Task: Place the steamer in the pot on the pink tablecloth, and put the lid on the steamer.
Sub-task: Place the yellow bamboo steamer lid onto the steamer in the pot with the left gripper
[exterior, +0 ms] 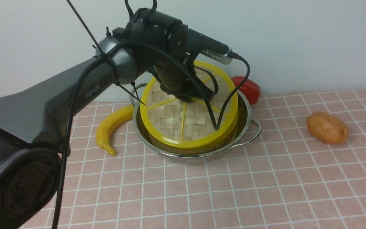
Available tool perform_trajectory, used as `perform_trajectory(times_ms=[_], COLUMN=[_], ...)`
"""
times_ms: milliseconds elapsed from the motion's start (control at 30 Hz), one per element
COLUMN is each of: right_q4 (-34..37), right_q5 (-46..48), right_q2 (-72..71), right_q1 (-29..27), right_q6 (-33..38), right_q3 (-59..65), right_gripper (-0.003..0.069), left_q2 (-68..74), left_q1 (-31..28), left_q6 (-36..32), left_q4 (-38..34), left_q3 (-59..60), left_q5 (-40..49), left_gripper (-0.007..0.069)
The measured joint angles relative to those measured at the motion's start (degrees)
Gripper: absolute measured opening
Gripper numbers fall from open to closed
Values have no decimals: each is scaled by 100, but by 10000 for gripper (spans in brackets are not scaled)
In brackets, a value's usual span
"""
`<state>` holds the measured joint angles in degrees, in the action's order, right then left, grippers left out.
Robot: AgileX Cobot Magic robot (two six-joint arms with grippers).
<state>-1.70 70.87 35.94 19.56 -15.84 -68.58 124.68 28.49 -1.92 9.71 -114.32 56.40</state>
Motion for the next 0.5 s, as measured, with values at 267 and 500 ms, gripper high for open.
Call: perform_trajectory(times_ms=[267, 500], right_q4=[0, 5], right_q5=[0, 0], right_q2=[0, 0], right_q1=[0, 0], right_q6=[0, 0], right_q3=[0, 0], right_gripper=[480, 480], left_q2=[241, 446], left_q1=[0, 0], left_q6=[0, 0], left_q4=[16, 82], left_q3=[-511, -553], left_q5=[183, 56], left_gripper=[120, 120])
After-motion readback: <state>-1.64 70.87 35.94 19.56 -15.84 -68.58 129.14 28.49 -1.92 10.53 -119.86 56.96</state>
